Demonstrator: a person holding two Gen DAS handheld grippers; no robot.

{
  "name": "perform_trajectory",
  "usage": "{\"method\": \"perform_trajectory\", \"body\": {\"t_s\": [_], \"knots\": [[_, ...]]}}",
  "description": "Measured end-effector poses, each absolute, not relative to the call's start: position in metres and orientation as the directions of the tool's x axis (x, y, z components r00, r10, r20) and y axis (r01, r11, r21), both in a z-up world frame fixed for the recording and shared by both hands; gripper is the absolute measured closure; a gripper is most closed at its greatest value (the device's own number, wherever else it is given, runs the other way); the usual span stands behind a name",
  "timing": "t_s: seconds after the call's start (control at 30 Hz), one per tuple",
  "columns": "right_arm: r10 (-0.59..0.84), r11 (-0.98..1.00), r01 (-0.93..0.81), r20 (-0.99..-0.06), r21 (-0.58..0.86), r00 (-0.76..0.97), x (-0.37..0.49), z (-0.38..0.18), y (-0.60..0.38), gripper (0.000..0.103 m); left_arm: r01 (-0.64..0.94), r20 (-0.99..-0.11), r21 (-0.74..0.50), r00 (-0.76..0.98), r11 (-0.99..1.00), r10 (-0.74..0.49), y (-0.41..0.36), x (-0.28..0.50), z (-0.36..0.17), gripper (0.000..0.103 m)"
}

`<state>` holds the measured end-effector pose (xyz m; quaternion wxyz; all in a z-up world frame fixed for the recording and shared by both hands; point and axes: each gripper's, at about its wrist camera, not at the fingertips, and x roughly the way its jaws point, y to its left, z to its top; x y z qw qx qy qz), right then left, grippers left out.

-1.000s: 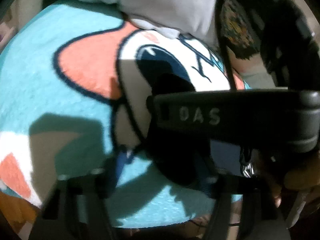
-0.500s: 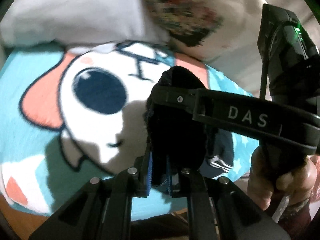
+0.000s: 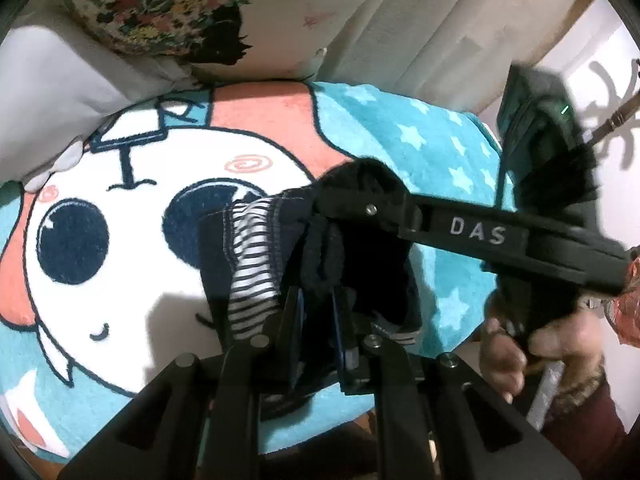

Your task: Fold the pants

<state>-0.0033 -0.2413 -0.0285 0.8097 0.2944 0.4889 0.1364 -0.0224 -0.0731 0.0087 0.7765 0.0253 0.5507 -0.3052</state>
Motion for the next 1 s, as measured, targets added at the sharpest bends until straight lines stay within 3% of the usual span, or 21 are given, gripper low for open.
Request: {"method": "perform_trajectory", "body": {"t_s": [0.17, 0.5, 0.57, 0.7, 0.83, 0.87, 0.93, 1.0], "knots": [[0.502, 0.761, 0.126, -0.7, 0.637, 0.508, -0.015, -0.053, -0.271, 0.059, 0.433, -0.889, -0.278, 0.223, 0.858, -0.4, -0.057, -0.01, 0.003, 0.084], [0.373, 0.789, 0.237, -0.749, 0.567, 0.548, -0.04, -0.056, -0.319, 0.058, 0.35, -0.922, -0.223, 0.226, 0.91, -0.313, -0.034, -0.001, -0.012, 0.084], [0.392, 0.76, 0.236, -0.717, 0.605, 0.576, -0.048, -0.05, -0.323, 0.056, 0.352, -0.923, -0.228, 0.219, 0.908, -0.317, -0.037, -0.001, -0.014, 0.083], [0.449, 0.691, 0.214, -0.642, 0.691, 0.622, -0.066, -0.042, -0.317, 0.04, 0.36, -0.923, -0.233, 0.21, 0.903, -0.322, -0.042, 0.0, -0.016, 0.082], [0.469, 0.711, 0.19, -0.658, 0.677, 0.589, -0.071, -0.045, -0.288, 0.04, 0.374, -0.921, -0.234, 0.21, 0.897, -0.328, -0.047, 0.0, -0.016, 0.076], [0.466, 0.723, 0.187, -0.67, 0.665, 0.578, -0.071, -0.048, -0.281, 0.042, 0.379, -0.921, -0.234, 0.209, 0.895, -0.329, -0.049, 0.0, -0.017, 0.075], [0.482, 0.732, 0.172, -0.679, 0.66, 0.554, -0.069, -0.055, -0.27, 0.076, 0.395, -0.923, -0.231, 0.201, 0.889, -0.329, -0.054, -0.002, -0.019, 0.075], [0.501, 0.714, 0.173, -0.667, 0.679, 0.552, -0.071, -0.058, -0.269, 0.084, 0.409, -0.924, -0.231, 0.193, 0.883, -0.331, -0.057, -0.003, -0.02, 0.075]]}}
